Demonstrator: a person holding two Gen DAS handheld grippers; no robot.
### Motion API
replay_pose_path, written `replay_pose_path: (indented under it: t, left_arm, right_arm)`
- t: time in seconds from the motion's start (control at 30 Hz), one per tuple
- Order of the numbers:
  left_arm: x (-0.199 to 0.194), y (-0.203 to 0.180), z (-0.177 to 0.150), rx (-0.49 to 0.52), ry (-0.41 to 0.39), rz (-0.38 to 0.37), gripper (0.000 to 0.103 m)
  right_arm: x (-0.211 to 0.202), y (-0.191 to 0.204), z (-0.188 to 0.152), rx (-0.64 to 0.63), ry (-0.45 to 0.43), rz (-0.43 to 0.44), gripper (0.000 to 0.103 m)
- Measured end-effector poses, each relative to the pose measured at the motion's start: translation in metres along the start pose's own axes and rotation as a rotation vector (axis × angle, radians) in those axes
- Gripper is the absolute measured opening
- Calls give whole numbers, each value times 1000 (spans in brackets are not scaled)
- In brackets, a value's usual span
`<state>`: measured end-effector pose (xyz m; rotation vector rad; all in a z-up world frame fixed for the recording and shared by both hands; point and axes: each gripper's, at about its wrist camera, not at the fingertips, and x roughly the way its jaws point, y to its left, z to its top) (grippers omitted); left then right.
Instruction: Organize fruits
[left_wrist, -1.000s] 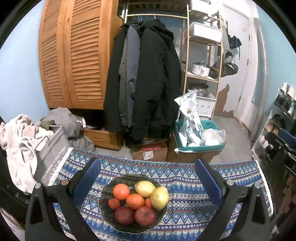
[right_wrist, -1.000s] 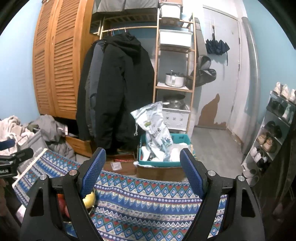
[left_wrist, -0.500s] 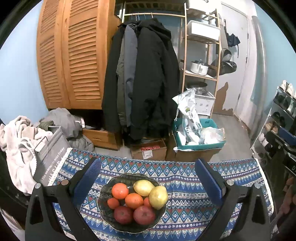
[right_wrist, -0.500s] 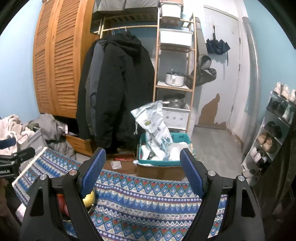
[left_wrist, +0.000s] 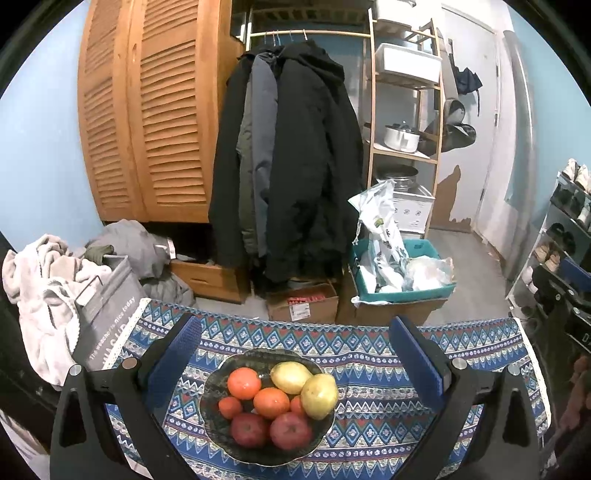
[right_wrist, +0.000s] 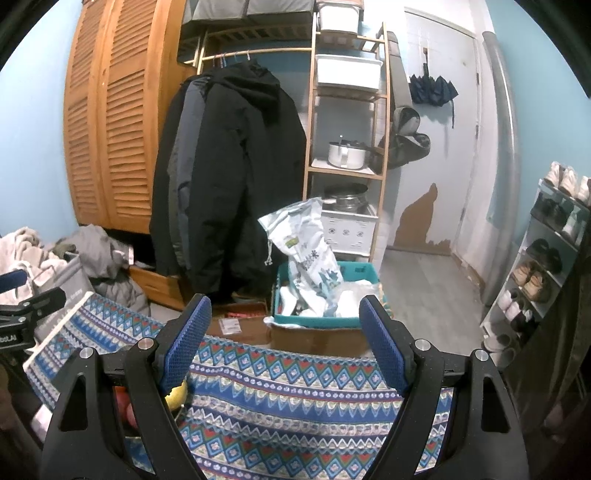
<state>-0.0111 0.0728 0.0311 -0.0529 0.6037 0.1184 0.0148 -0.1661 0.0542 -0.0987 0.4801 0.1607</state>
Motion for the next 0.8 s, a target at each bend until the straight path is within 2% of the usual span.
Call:
replay_pose_path:
  t: [0.8]
  left_arm:
    - [-1, -4, 0, -3, -4, -3, 102]
  right_arm:
    - [2, -4, -1, -1, 17, -13, 81]
